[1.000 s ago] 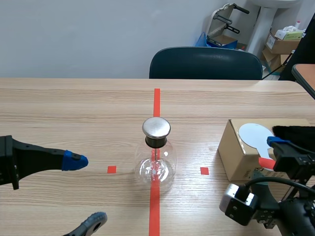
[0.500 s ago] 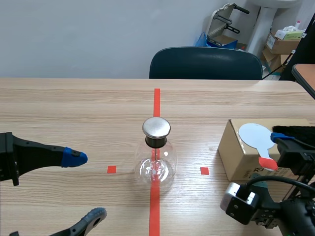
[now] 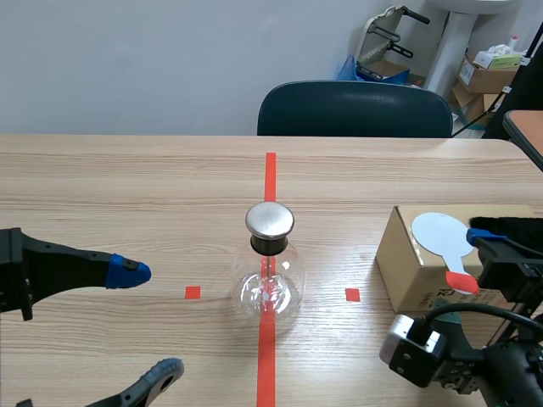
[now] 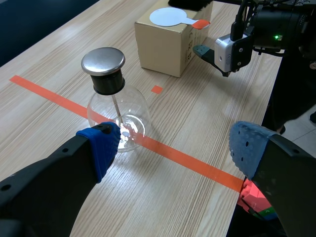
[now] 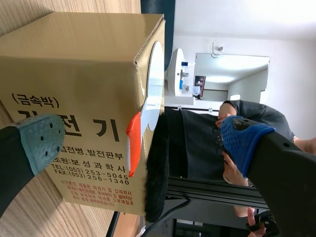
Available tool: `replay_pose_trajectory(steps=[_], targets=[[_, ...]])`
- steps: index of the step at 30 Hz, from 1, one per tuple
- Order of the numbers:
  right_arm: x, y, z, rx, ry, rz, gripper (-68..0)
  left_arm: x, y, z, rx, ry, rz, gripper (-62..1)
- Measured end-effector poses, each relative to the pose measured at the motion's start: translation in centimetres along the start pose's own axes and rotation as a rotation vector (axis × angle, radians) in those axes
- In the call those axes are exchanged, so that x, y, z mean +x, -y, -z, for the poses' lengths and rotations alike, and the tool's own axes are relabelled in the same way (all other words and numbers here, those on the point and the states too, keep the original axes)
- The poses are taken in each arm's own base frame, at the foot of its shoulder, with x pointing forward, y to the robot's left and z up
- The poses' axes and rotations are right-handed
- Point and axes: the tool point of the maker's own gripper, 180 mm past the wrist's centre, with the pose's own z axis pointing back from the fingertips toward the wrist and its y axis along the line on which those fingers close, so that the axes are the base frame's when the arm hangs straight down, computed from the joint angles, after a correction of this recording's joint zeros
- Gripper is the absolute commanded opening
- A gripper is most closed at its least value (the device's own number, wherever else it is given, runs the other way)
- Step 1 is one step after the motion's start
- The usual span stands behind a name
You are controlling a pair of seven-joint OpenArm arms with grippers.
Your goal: Do the electroscope experiment
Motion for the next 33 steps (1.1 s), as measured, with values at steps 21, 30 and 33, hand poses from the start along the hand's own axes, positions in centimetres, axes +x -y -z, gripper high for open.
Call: replay_pose_trajectory(steps=[21,30,33], targets=[[-0.25,0.07,0.0,-0.004,-0.014,0.019,0.4,0.53,0.01,-0.01,0.0,0.029,0.0,-13.3],[-0.25,0.07,0.0,-0.004,-0.014,0.019,0.4,0.53,0.01,-0.01,-0.001,0.029,0.0,-13.3],[-0.25,0.07,0.0,-0.004,-0.014,0.019,0.4,0.53,0.01,-0.01,-0.001,0.029,0.0,-13.3]])
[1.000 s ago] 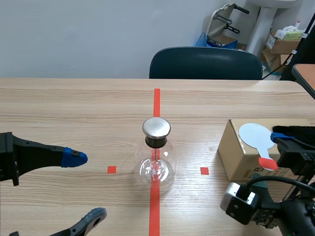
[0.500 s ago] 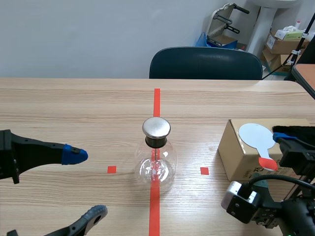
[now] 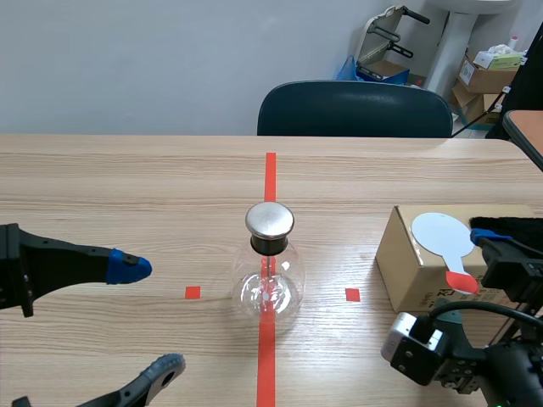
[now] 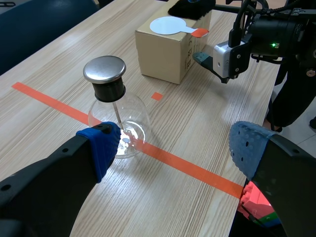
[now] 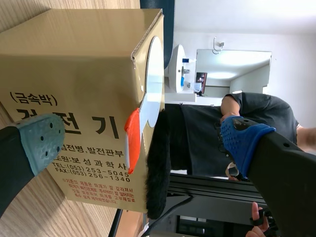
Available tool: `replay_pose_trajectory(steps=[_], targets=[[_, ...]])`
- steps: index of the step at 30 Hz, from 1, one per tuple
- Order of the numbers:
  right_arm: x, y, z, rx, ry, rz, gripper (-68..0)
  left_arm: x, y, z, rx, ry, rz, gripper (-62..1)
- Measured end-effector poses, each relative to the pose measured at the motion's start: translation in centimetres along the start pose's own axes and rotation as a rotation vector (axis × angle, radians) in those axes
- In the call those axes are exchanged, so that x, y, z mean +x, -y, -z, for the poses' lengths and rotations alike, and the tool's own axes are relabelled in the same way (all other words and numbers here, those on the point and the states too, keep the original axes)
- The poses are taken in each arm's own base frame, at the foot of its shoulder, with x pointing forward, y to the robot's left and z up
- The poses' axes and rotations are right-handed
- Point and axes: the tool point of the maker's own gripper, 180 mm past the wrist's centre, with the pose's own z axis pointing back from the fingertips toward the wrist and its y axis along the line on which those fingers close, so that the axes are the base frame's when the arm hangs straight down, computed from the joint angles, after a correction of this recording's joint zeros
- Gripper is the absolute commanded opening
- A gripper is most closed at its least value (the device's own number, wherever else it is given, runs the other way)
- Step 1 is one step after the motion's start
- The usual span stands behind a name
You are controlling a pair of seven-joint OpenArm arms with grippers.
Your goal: Do the electroscope experiment
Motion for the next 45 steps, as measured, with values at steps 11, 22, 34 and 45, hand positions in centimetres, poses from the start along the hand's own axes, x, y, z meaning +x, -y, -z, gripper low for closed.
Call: replay_pose_trajectory(steps=[11,22,34,45], targets=[[0.0,0.0,0.0,0.0,0.0,0.0,0.4,-0.3,0.0,0.0,0.0,-0.017,0.0,-13.3],[0.0,0.0,0.0,0.0,0.0,0.0,0.4,-0.4,-0.01,0.0,0.0,-0.022,0.0,-13.3],[0.0,0.0,0.0,0.0,0.0,0.0,0.4,-0.39,0.02,0.0,-0.001,-0.022,0.003,-13.3],[0.0,0.0,0.0,0.0,0.0,0.0,0.4,-0.53,0.02,-0.01,-0.001,-0.03,0.002,-13.3]])
